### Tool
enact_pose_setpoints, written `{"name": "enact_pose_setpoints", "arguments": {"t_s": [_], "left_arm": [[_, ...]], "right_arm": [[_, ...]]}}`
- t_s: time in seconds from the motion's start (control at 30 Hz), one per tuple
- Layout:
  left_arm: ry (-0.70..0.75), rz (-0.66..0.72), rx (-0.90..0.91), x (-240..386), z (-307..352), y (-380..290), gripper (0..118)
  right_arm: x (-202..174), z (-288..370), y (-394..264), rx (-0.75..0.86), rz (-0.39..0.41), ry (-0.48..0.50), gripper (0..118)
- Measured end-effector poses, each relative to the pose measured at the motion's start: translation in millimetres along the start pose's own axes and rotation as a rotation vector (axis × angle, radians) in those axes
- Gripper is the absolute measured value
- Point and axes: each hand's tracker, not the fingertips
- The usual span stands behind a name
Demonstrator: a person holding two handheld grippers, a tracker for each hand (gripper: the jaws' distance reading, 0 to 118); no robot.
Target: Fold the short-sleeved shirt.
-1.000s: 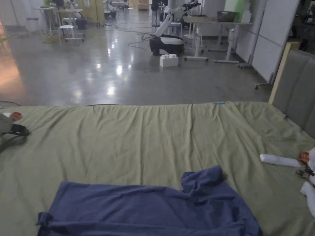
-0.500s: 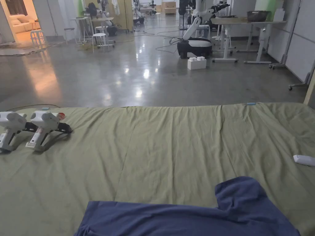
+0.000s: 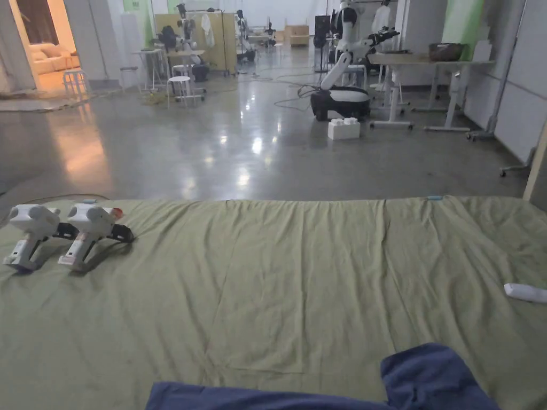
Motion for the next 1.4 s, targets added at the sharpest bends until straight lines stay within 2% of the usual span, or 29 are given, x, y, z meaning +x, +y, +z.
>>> {"name": "enact_pose_setpoints", "arguments": {"t_s": [0.1, 0.17, 0.33, 0.43, 0.5, 0.57, 0.6, 0.63, 0.67, 0.7, 0.77, 0.8, 0.83, 0.97, 1.1, 1.4], "left_arm": [[-0.076, 0.136, 0.14, 2.0, 30.0, 18.3, 82], [-0.097, 0.162, 0.283, 12.6, 59.6, 34.7, 82], [-0.082, 0.033, 0.594, 56.0, 137.0, 66.5, 82], [-0.015, -0.056, 0.819, 83.6, 175.2, 64.6, 82], [-0.011, -0.14, 0.872, 96.1, 193.1, 65.0, 80], [0.046, -0.184, 0.873, 107.1, 201.0, 66.3, 75], [0.084, -0.195, 0.837, 112.0, 202.8, 67.8, 68], [0.089, -0.22, 0.816, 114.6, 203.4, 67.4, 52], [0.063, -0.235, 0.816, 115.8, 203.8, 64.5, 42], [0.042, -0.23, 0.819, 115.8, 202.1, 62.7, 35], [-0.018, -0.215, 0.8, 118.2, 202.9, 57.9, 25], [-0.03, -0.224, 0.792, 120.0, 203.2, 55.8, 16], [-0.03, -0.232, 0.792, 120.0, 202.4, 52.8, 0], [-0.118, -0.205, 0.748, 120.3, 203.6, 51.8, 0], [-0.092, -0.216, 0.747, 120.3, 201.0, 52.0, 0], [-0.085, -0.124, 0.676, 108.2, 179.3, 65.5, 0]], "right_arm": [[5.7, 20.6, 12.3, 0.12, -0.058, 0.11, 58], [0.3, 39.9, 26.6, 0.25, -0.067, 0.168, 58], [-26.6, 99.0, 59.3, 0.507, -0.025, 0.265, 58], [-43.5, 130.1, 66.0, 0.601, 0.018, 0.312, 58], [-53.7, 145.5, 67.5, 0.634, 0.054, 0.324, 58], [-60.3, 158.2, 66.7, 0.663, 0.08, 0.347, 55], [-62.8, 163.2, 66.2, 0.677, 0.079, 0.364, 52], [-65.2, 168.3, 65.6, 0.689, 0.071, 0.385, 47], [-66.9, 172.5, 64.0, 0.703, 0.067, 0.41, 42], [-68.6, 175.4, 62.5, 0.711, 0.069, 0.425, 35], [-73.7, 178.7, 60.4, 0.72, 0.082, 0.406, 13], [-76.5, 179.7, 59.6, 0.723, 0.101, 0.386, 2], [-78.5, 180.2, 58.6, 0.726, 0.12, 0.349, 1], [-79.3, 175.2, 57.2, 0.701, 0.119, 0.358, 0], [-78.3, 172.9, 57.4, 0.697, 0.107, 0.357, 0], [-75.9, 158.7, 57.3, 0.649, 0.105, 0.364, 0]]}}
